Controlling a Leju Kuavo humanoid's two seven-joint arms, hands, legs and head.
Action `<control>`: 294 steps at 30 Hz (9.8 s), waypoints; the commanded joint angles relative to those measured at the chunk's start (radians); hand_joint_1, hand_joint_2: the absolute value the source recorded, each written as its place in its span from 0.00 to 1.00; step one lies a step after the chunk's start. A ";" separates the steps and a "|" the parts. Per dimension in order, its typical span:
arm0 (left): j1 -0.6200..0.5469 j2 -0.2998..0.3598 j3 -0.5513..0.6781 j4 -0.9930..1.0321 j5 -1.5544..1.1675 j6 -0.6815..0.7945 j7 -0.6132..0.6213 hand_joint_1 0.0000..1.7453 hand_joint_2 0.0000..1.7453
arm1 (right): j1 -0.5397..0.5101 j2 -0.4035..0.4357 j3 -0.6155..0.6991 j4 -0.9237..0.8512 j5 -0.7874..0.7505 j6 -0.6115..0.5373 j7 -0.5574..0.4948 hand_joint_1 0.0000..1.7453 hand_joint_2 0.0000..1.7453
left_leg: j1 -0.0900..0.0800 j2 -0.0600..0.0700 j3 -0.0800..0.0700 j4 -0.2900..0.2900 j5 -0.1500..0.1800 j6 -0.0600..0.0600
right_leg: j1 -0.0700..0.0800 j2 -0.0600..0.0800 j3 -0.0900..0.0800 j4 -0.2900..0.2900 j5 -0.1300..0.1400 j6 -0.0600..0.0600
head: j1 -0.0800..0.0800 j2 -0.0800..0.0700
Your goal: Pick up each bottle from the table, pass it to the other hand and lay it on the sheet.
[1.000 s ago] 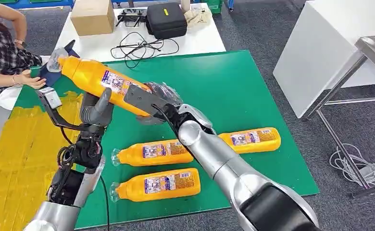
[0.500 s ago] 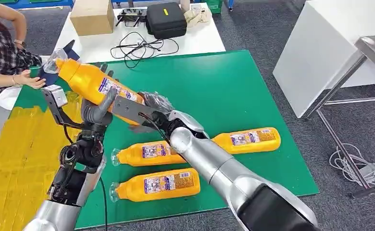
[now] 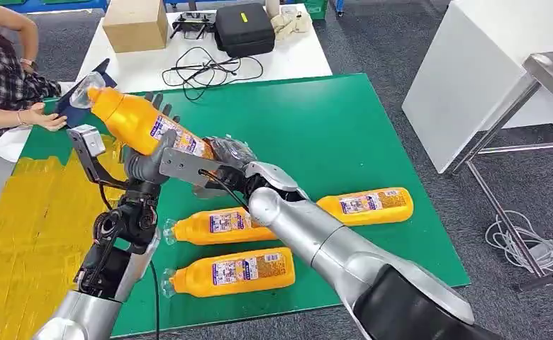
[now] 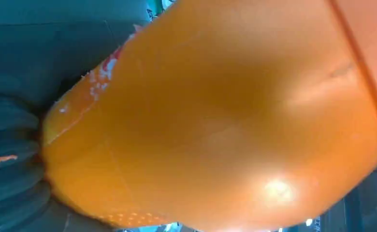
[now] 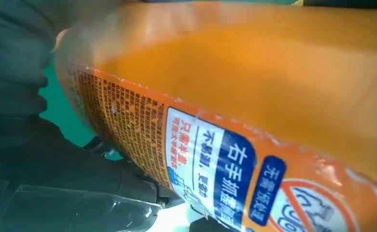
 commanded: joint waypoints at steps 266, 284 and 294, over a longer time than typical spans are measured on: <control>0.170 0.176 0.128 -0.144 0.209 -0.162 -0.018 0.00 1.00 | 0.349 -0.457 -0.506 -0.710 -0.284 0.230 -0.142 1.00 1.00 | 0.002 0.001 -0.009 0.001 0.007 -0.004 | 0.002 0.003 -0.009 0.000 0.009 -0.006 | 0.000 0.000; 0.066 0.168 0.001 -0.044 0.192 -0.158 -0.013 0.00 1.00 | 0.075 -0.174 -0.360 -0.145 -0.076 0.055 -0.113 1.00 1.00 | 0.004 0.003 -0.007 0.000 0.009 -0.006 | 0.004 0.005 -0.007 0.000 0.010 -0.006 | 0.000 0.000; 0.053 0.166 -0.001 -0.036 0.191 -0.156 -0.013 0.00 1.00 | 0.063 -0.160 -0.356 -0.128 -0.073 0.051 -0.108 1.00 1.00 | 0.005 -0.002 -0.008 0.001 0.009 -0.006 | 0.004 0.001 -0.008 0.001 0.009 -0.006 | 0.000 0.000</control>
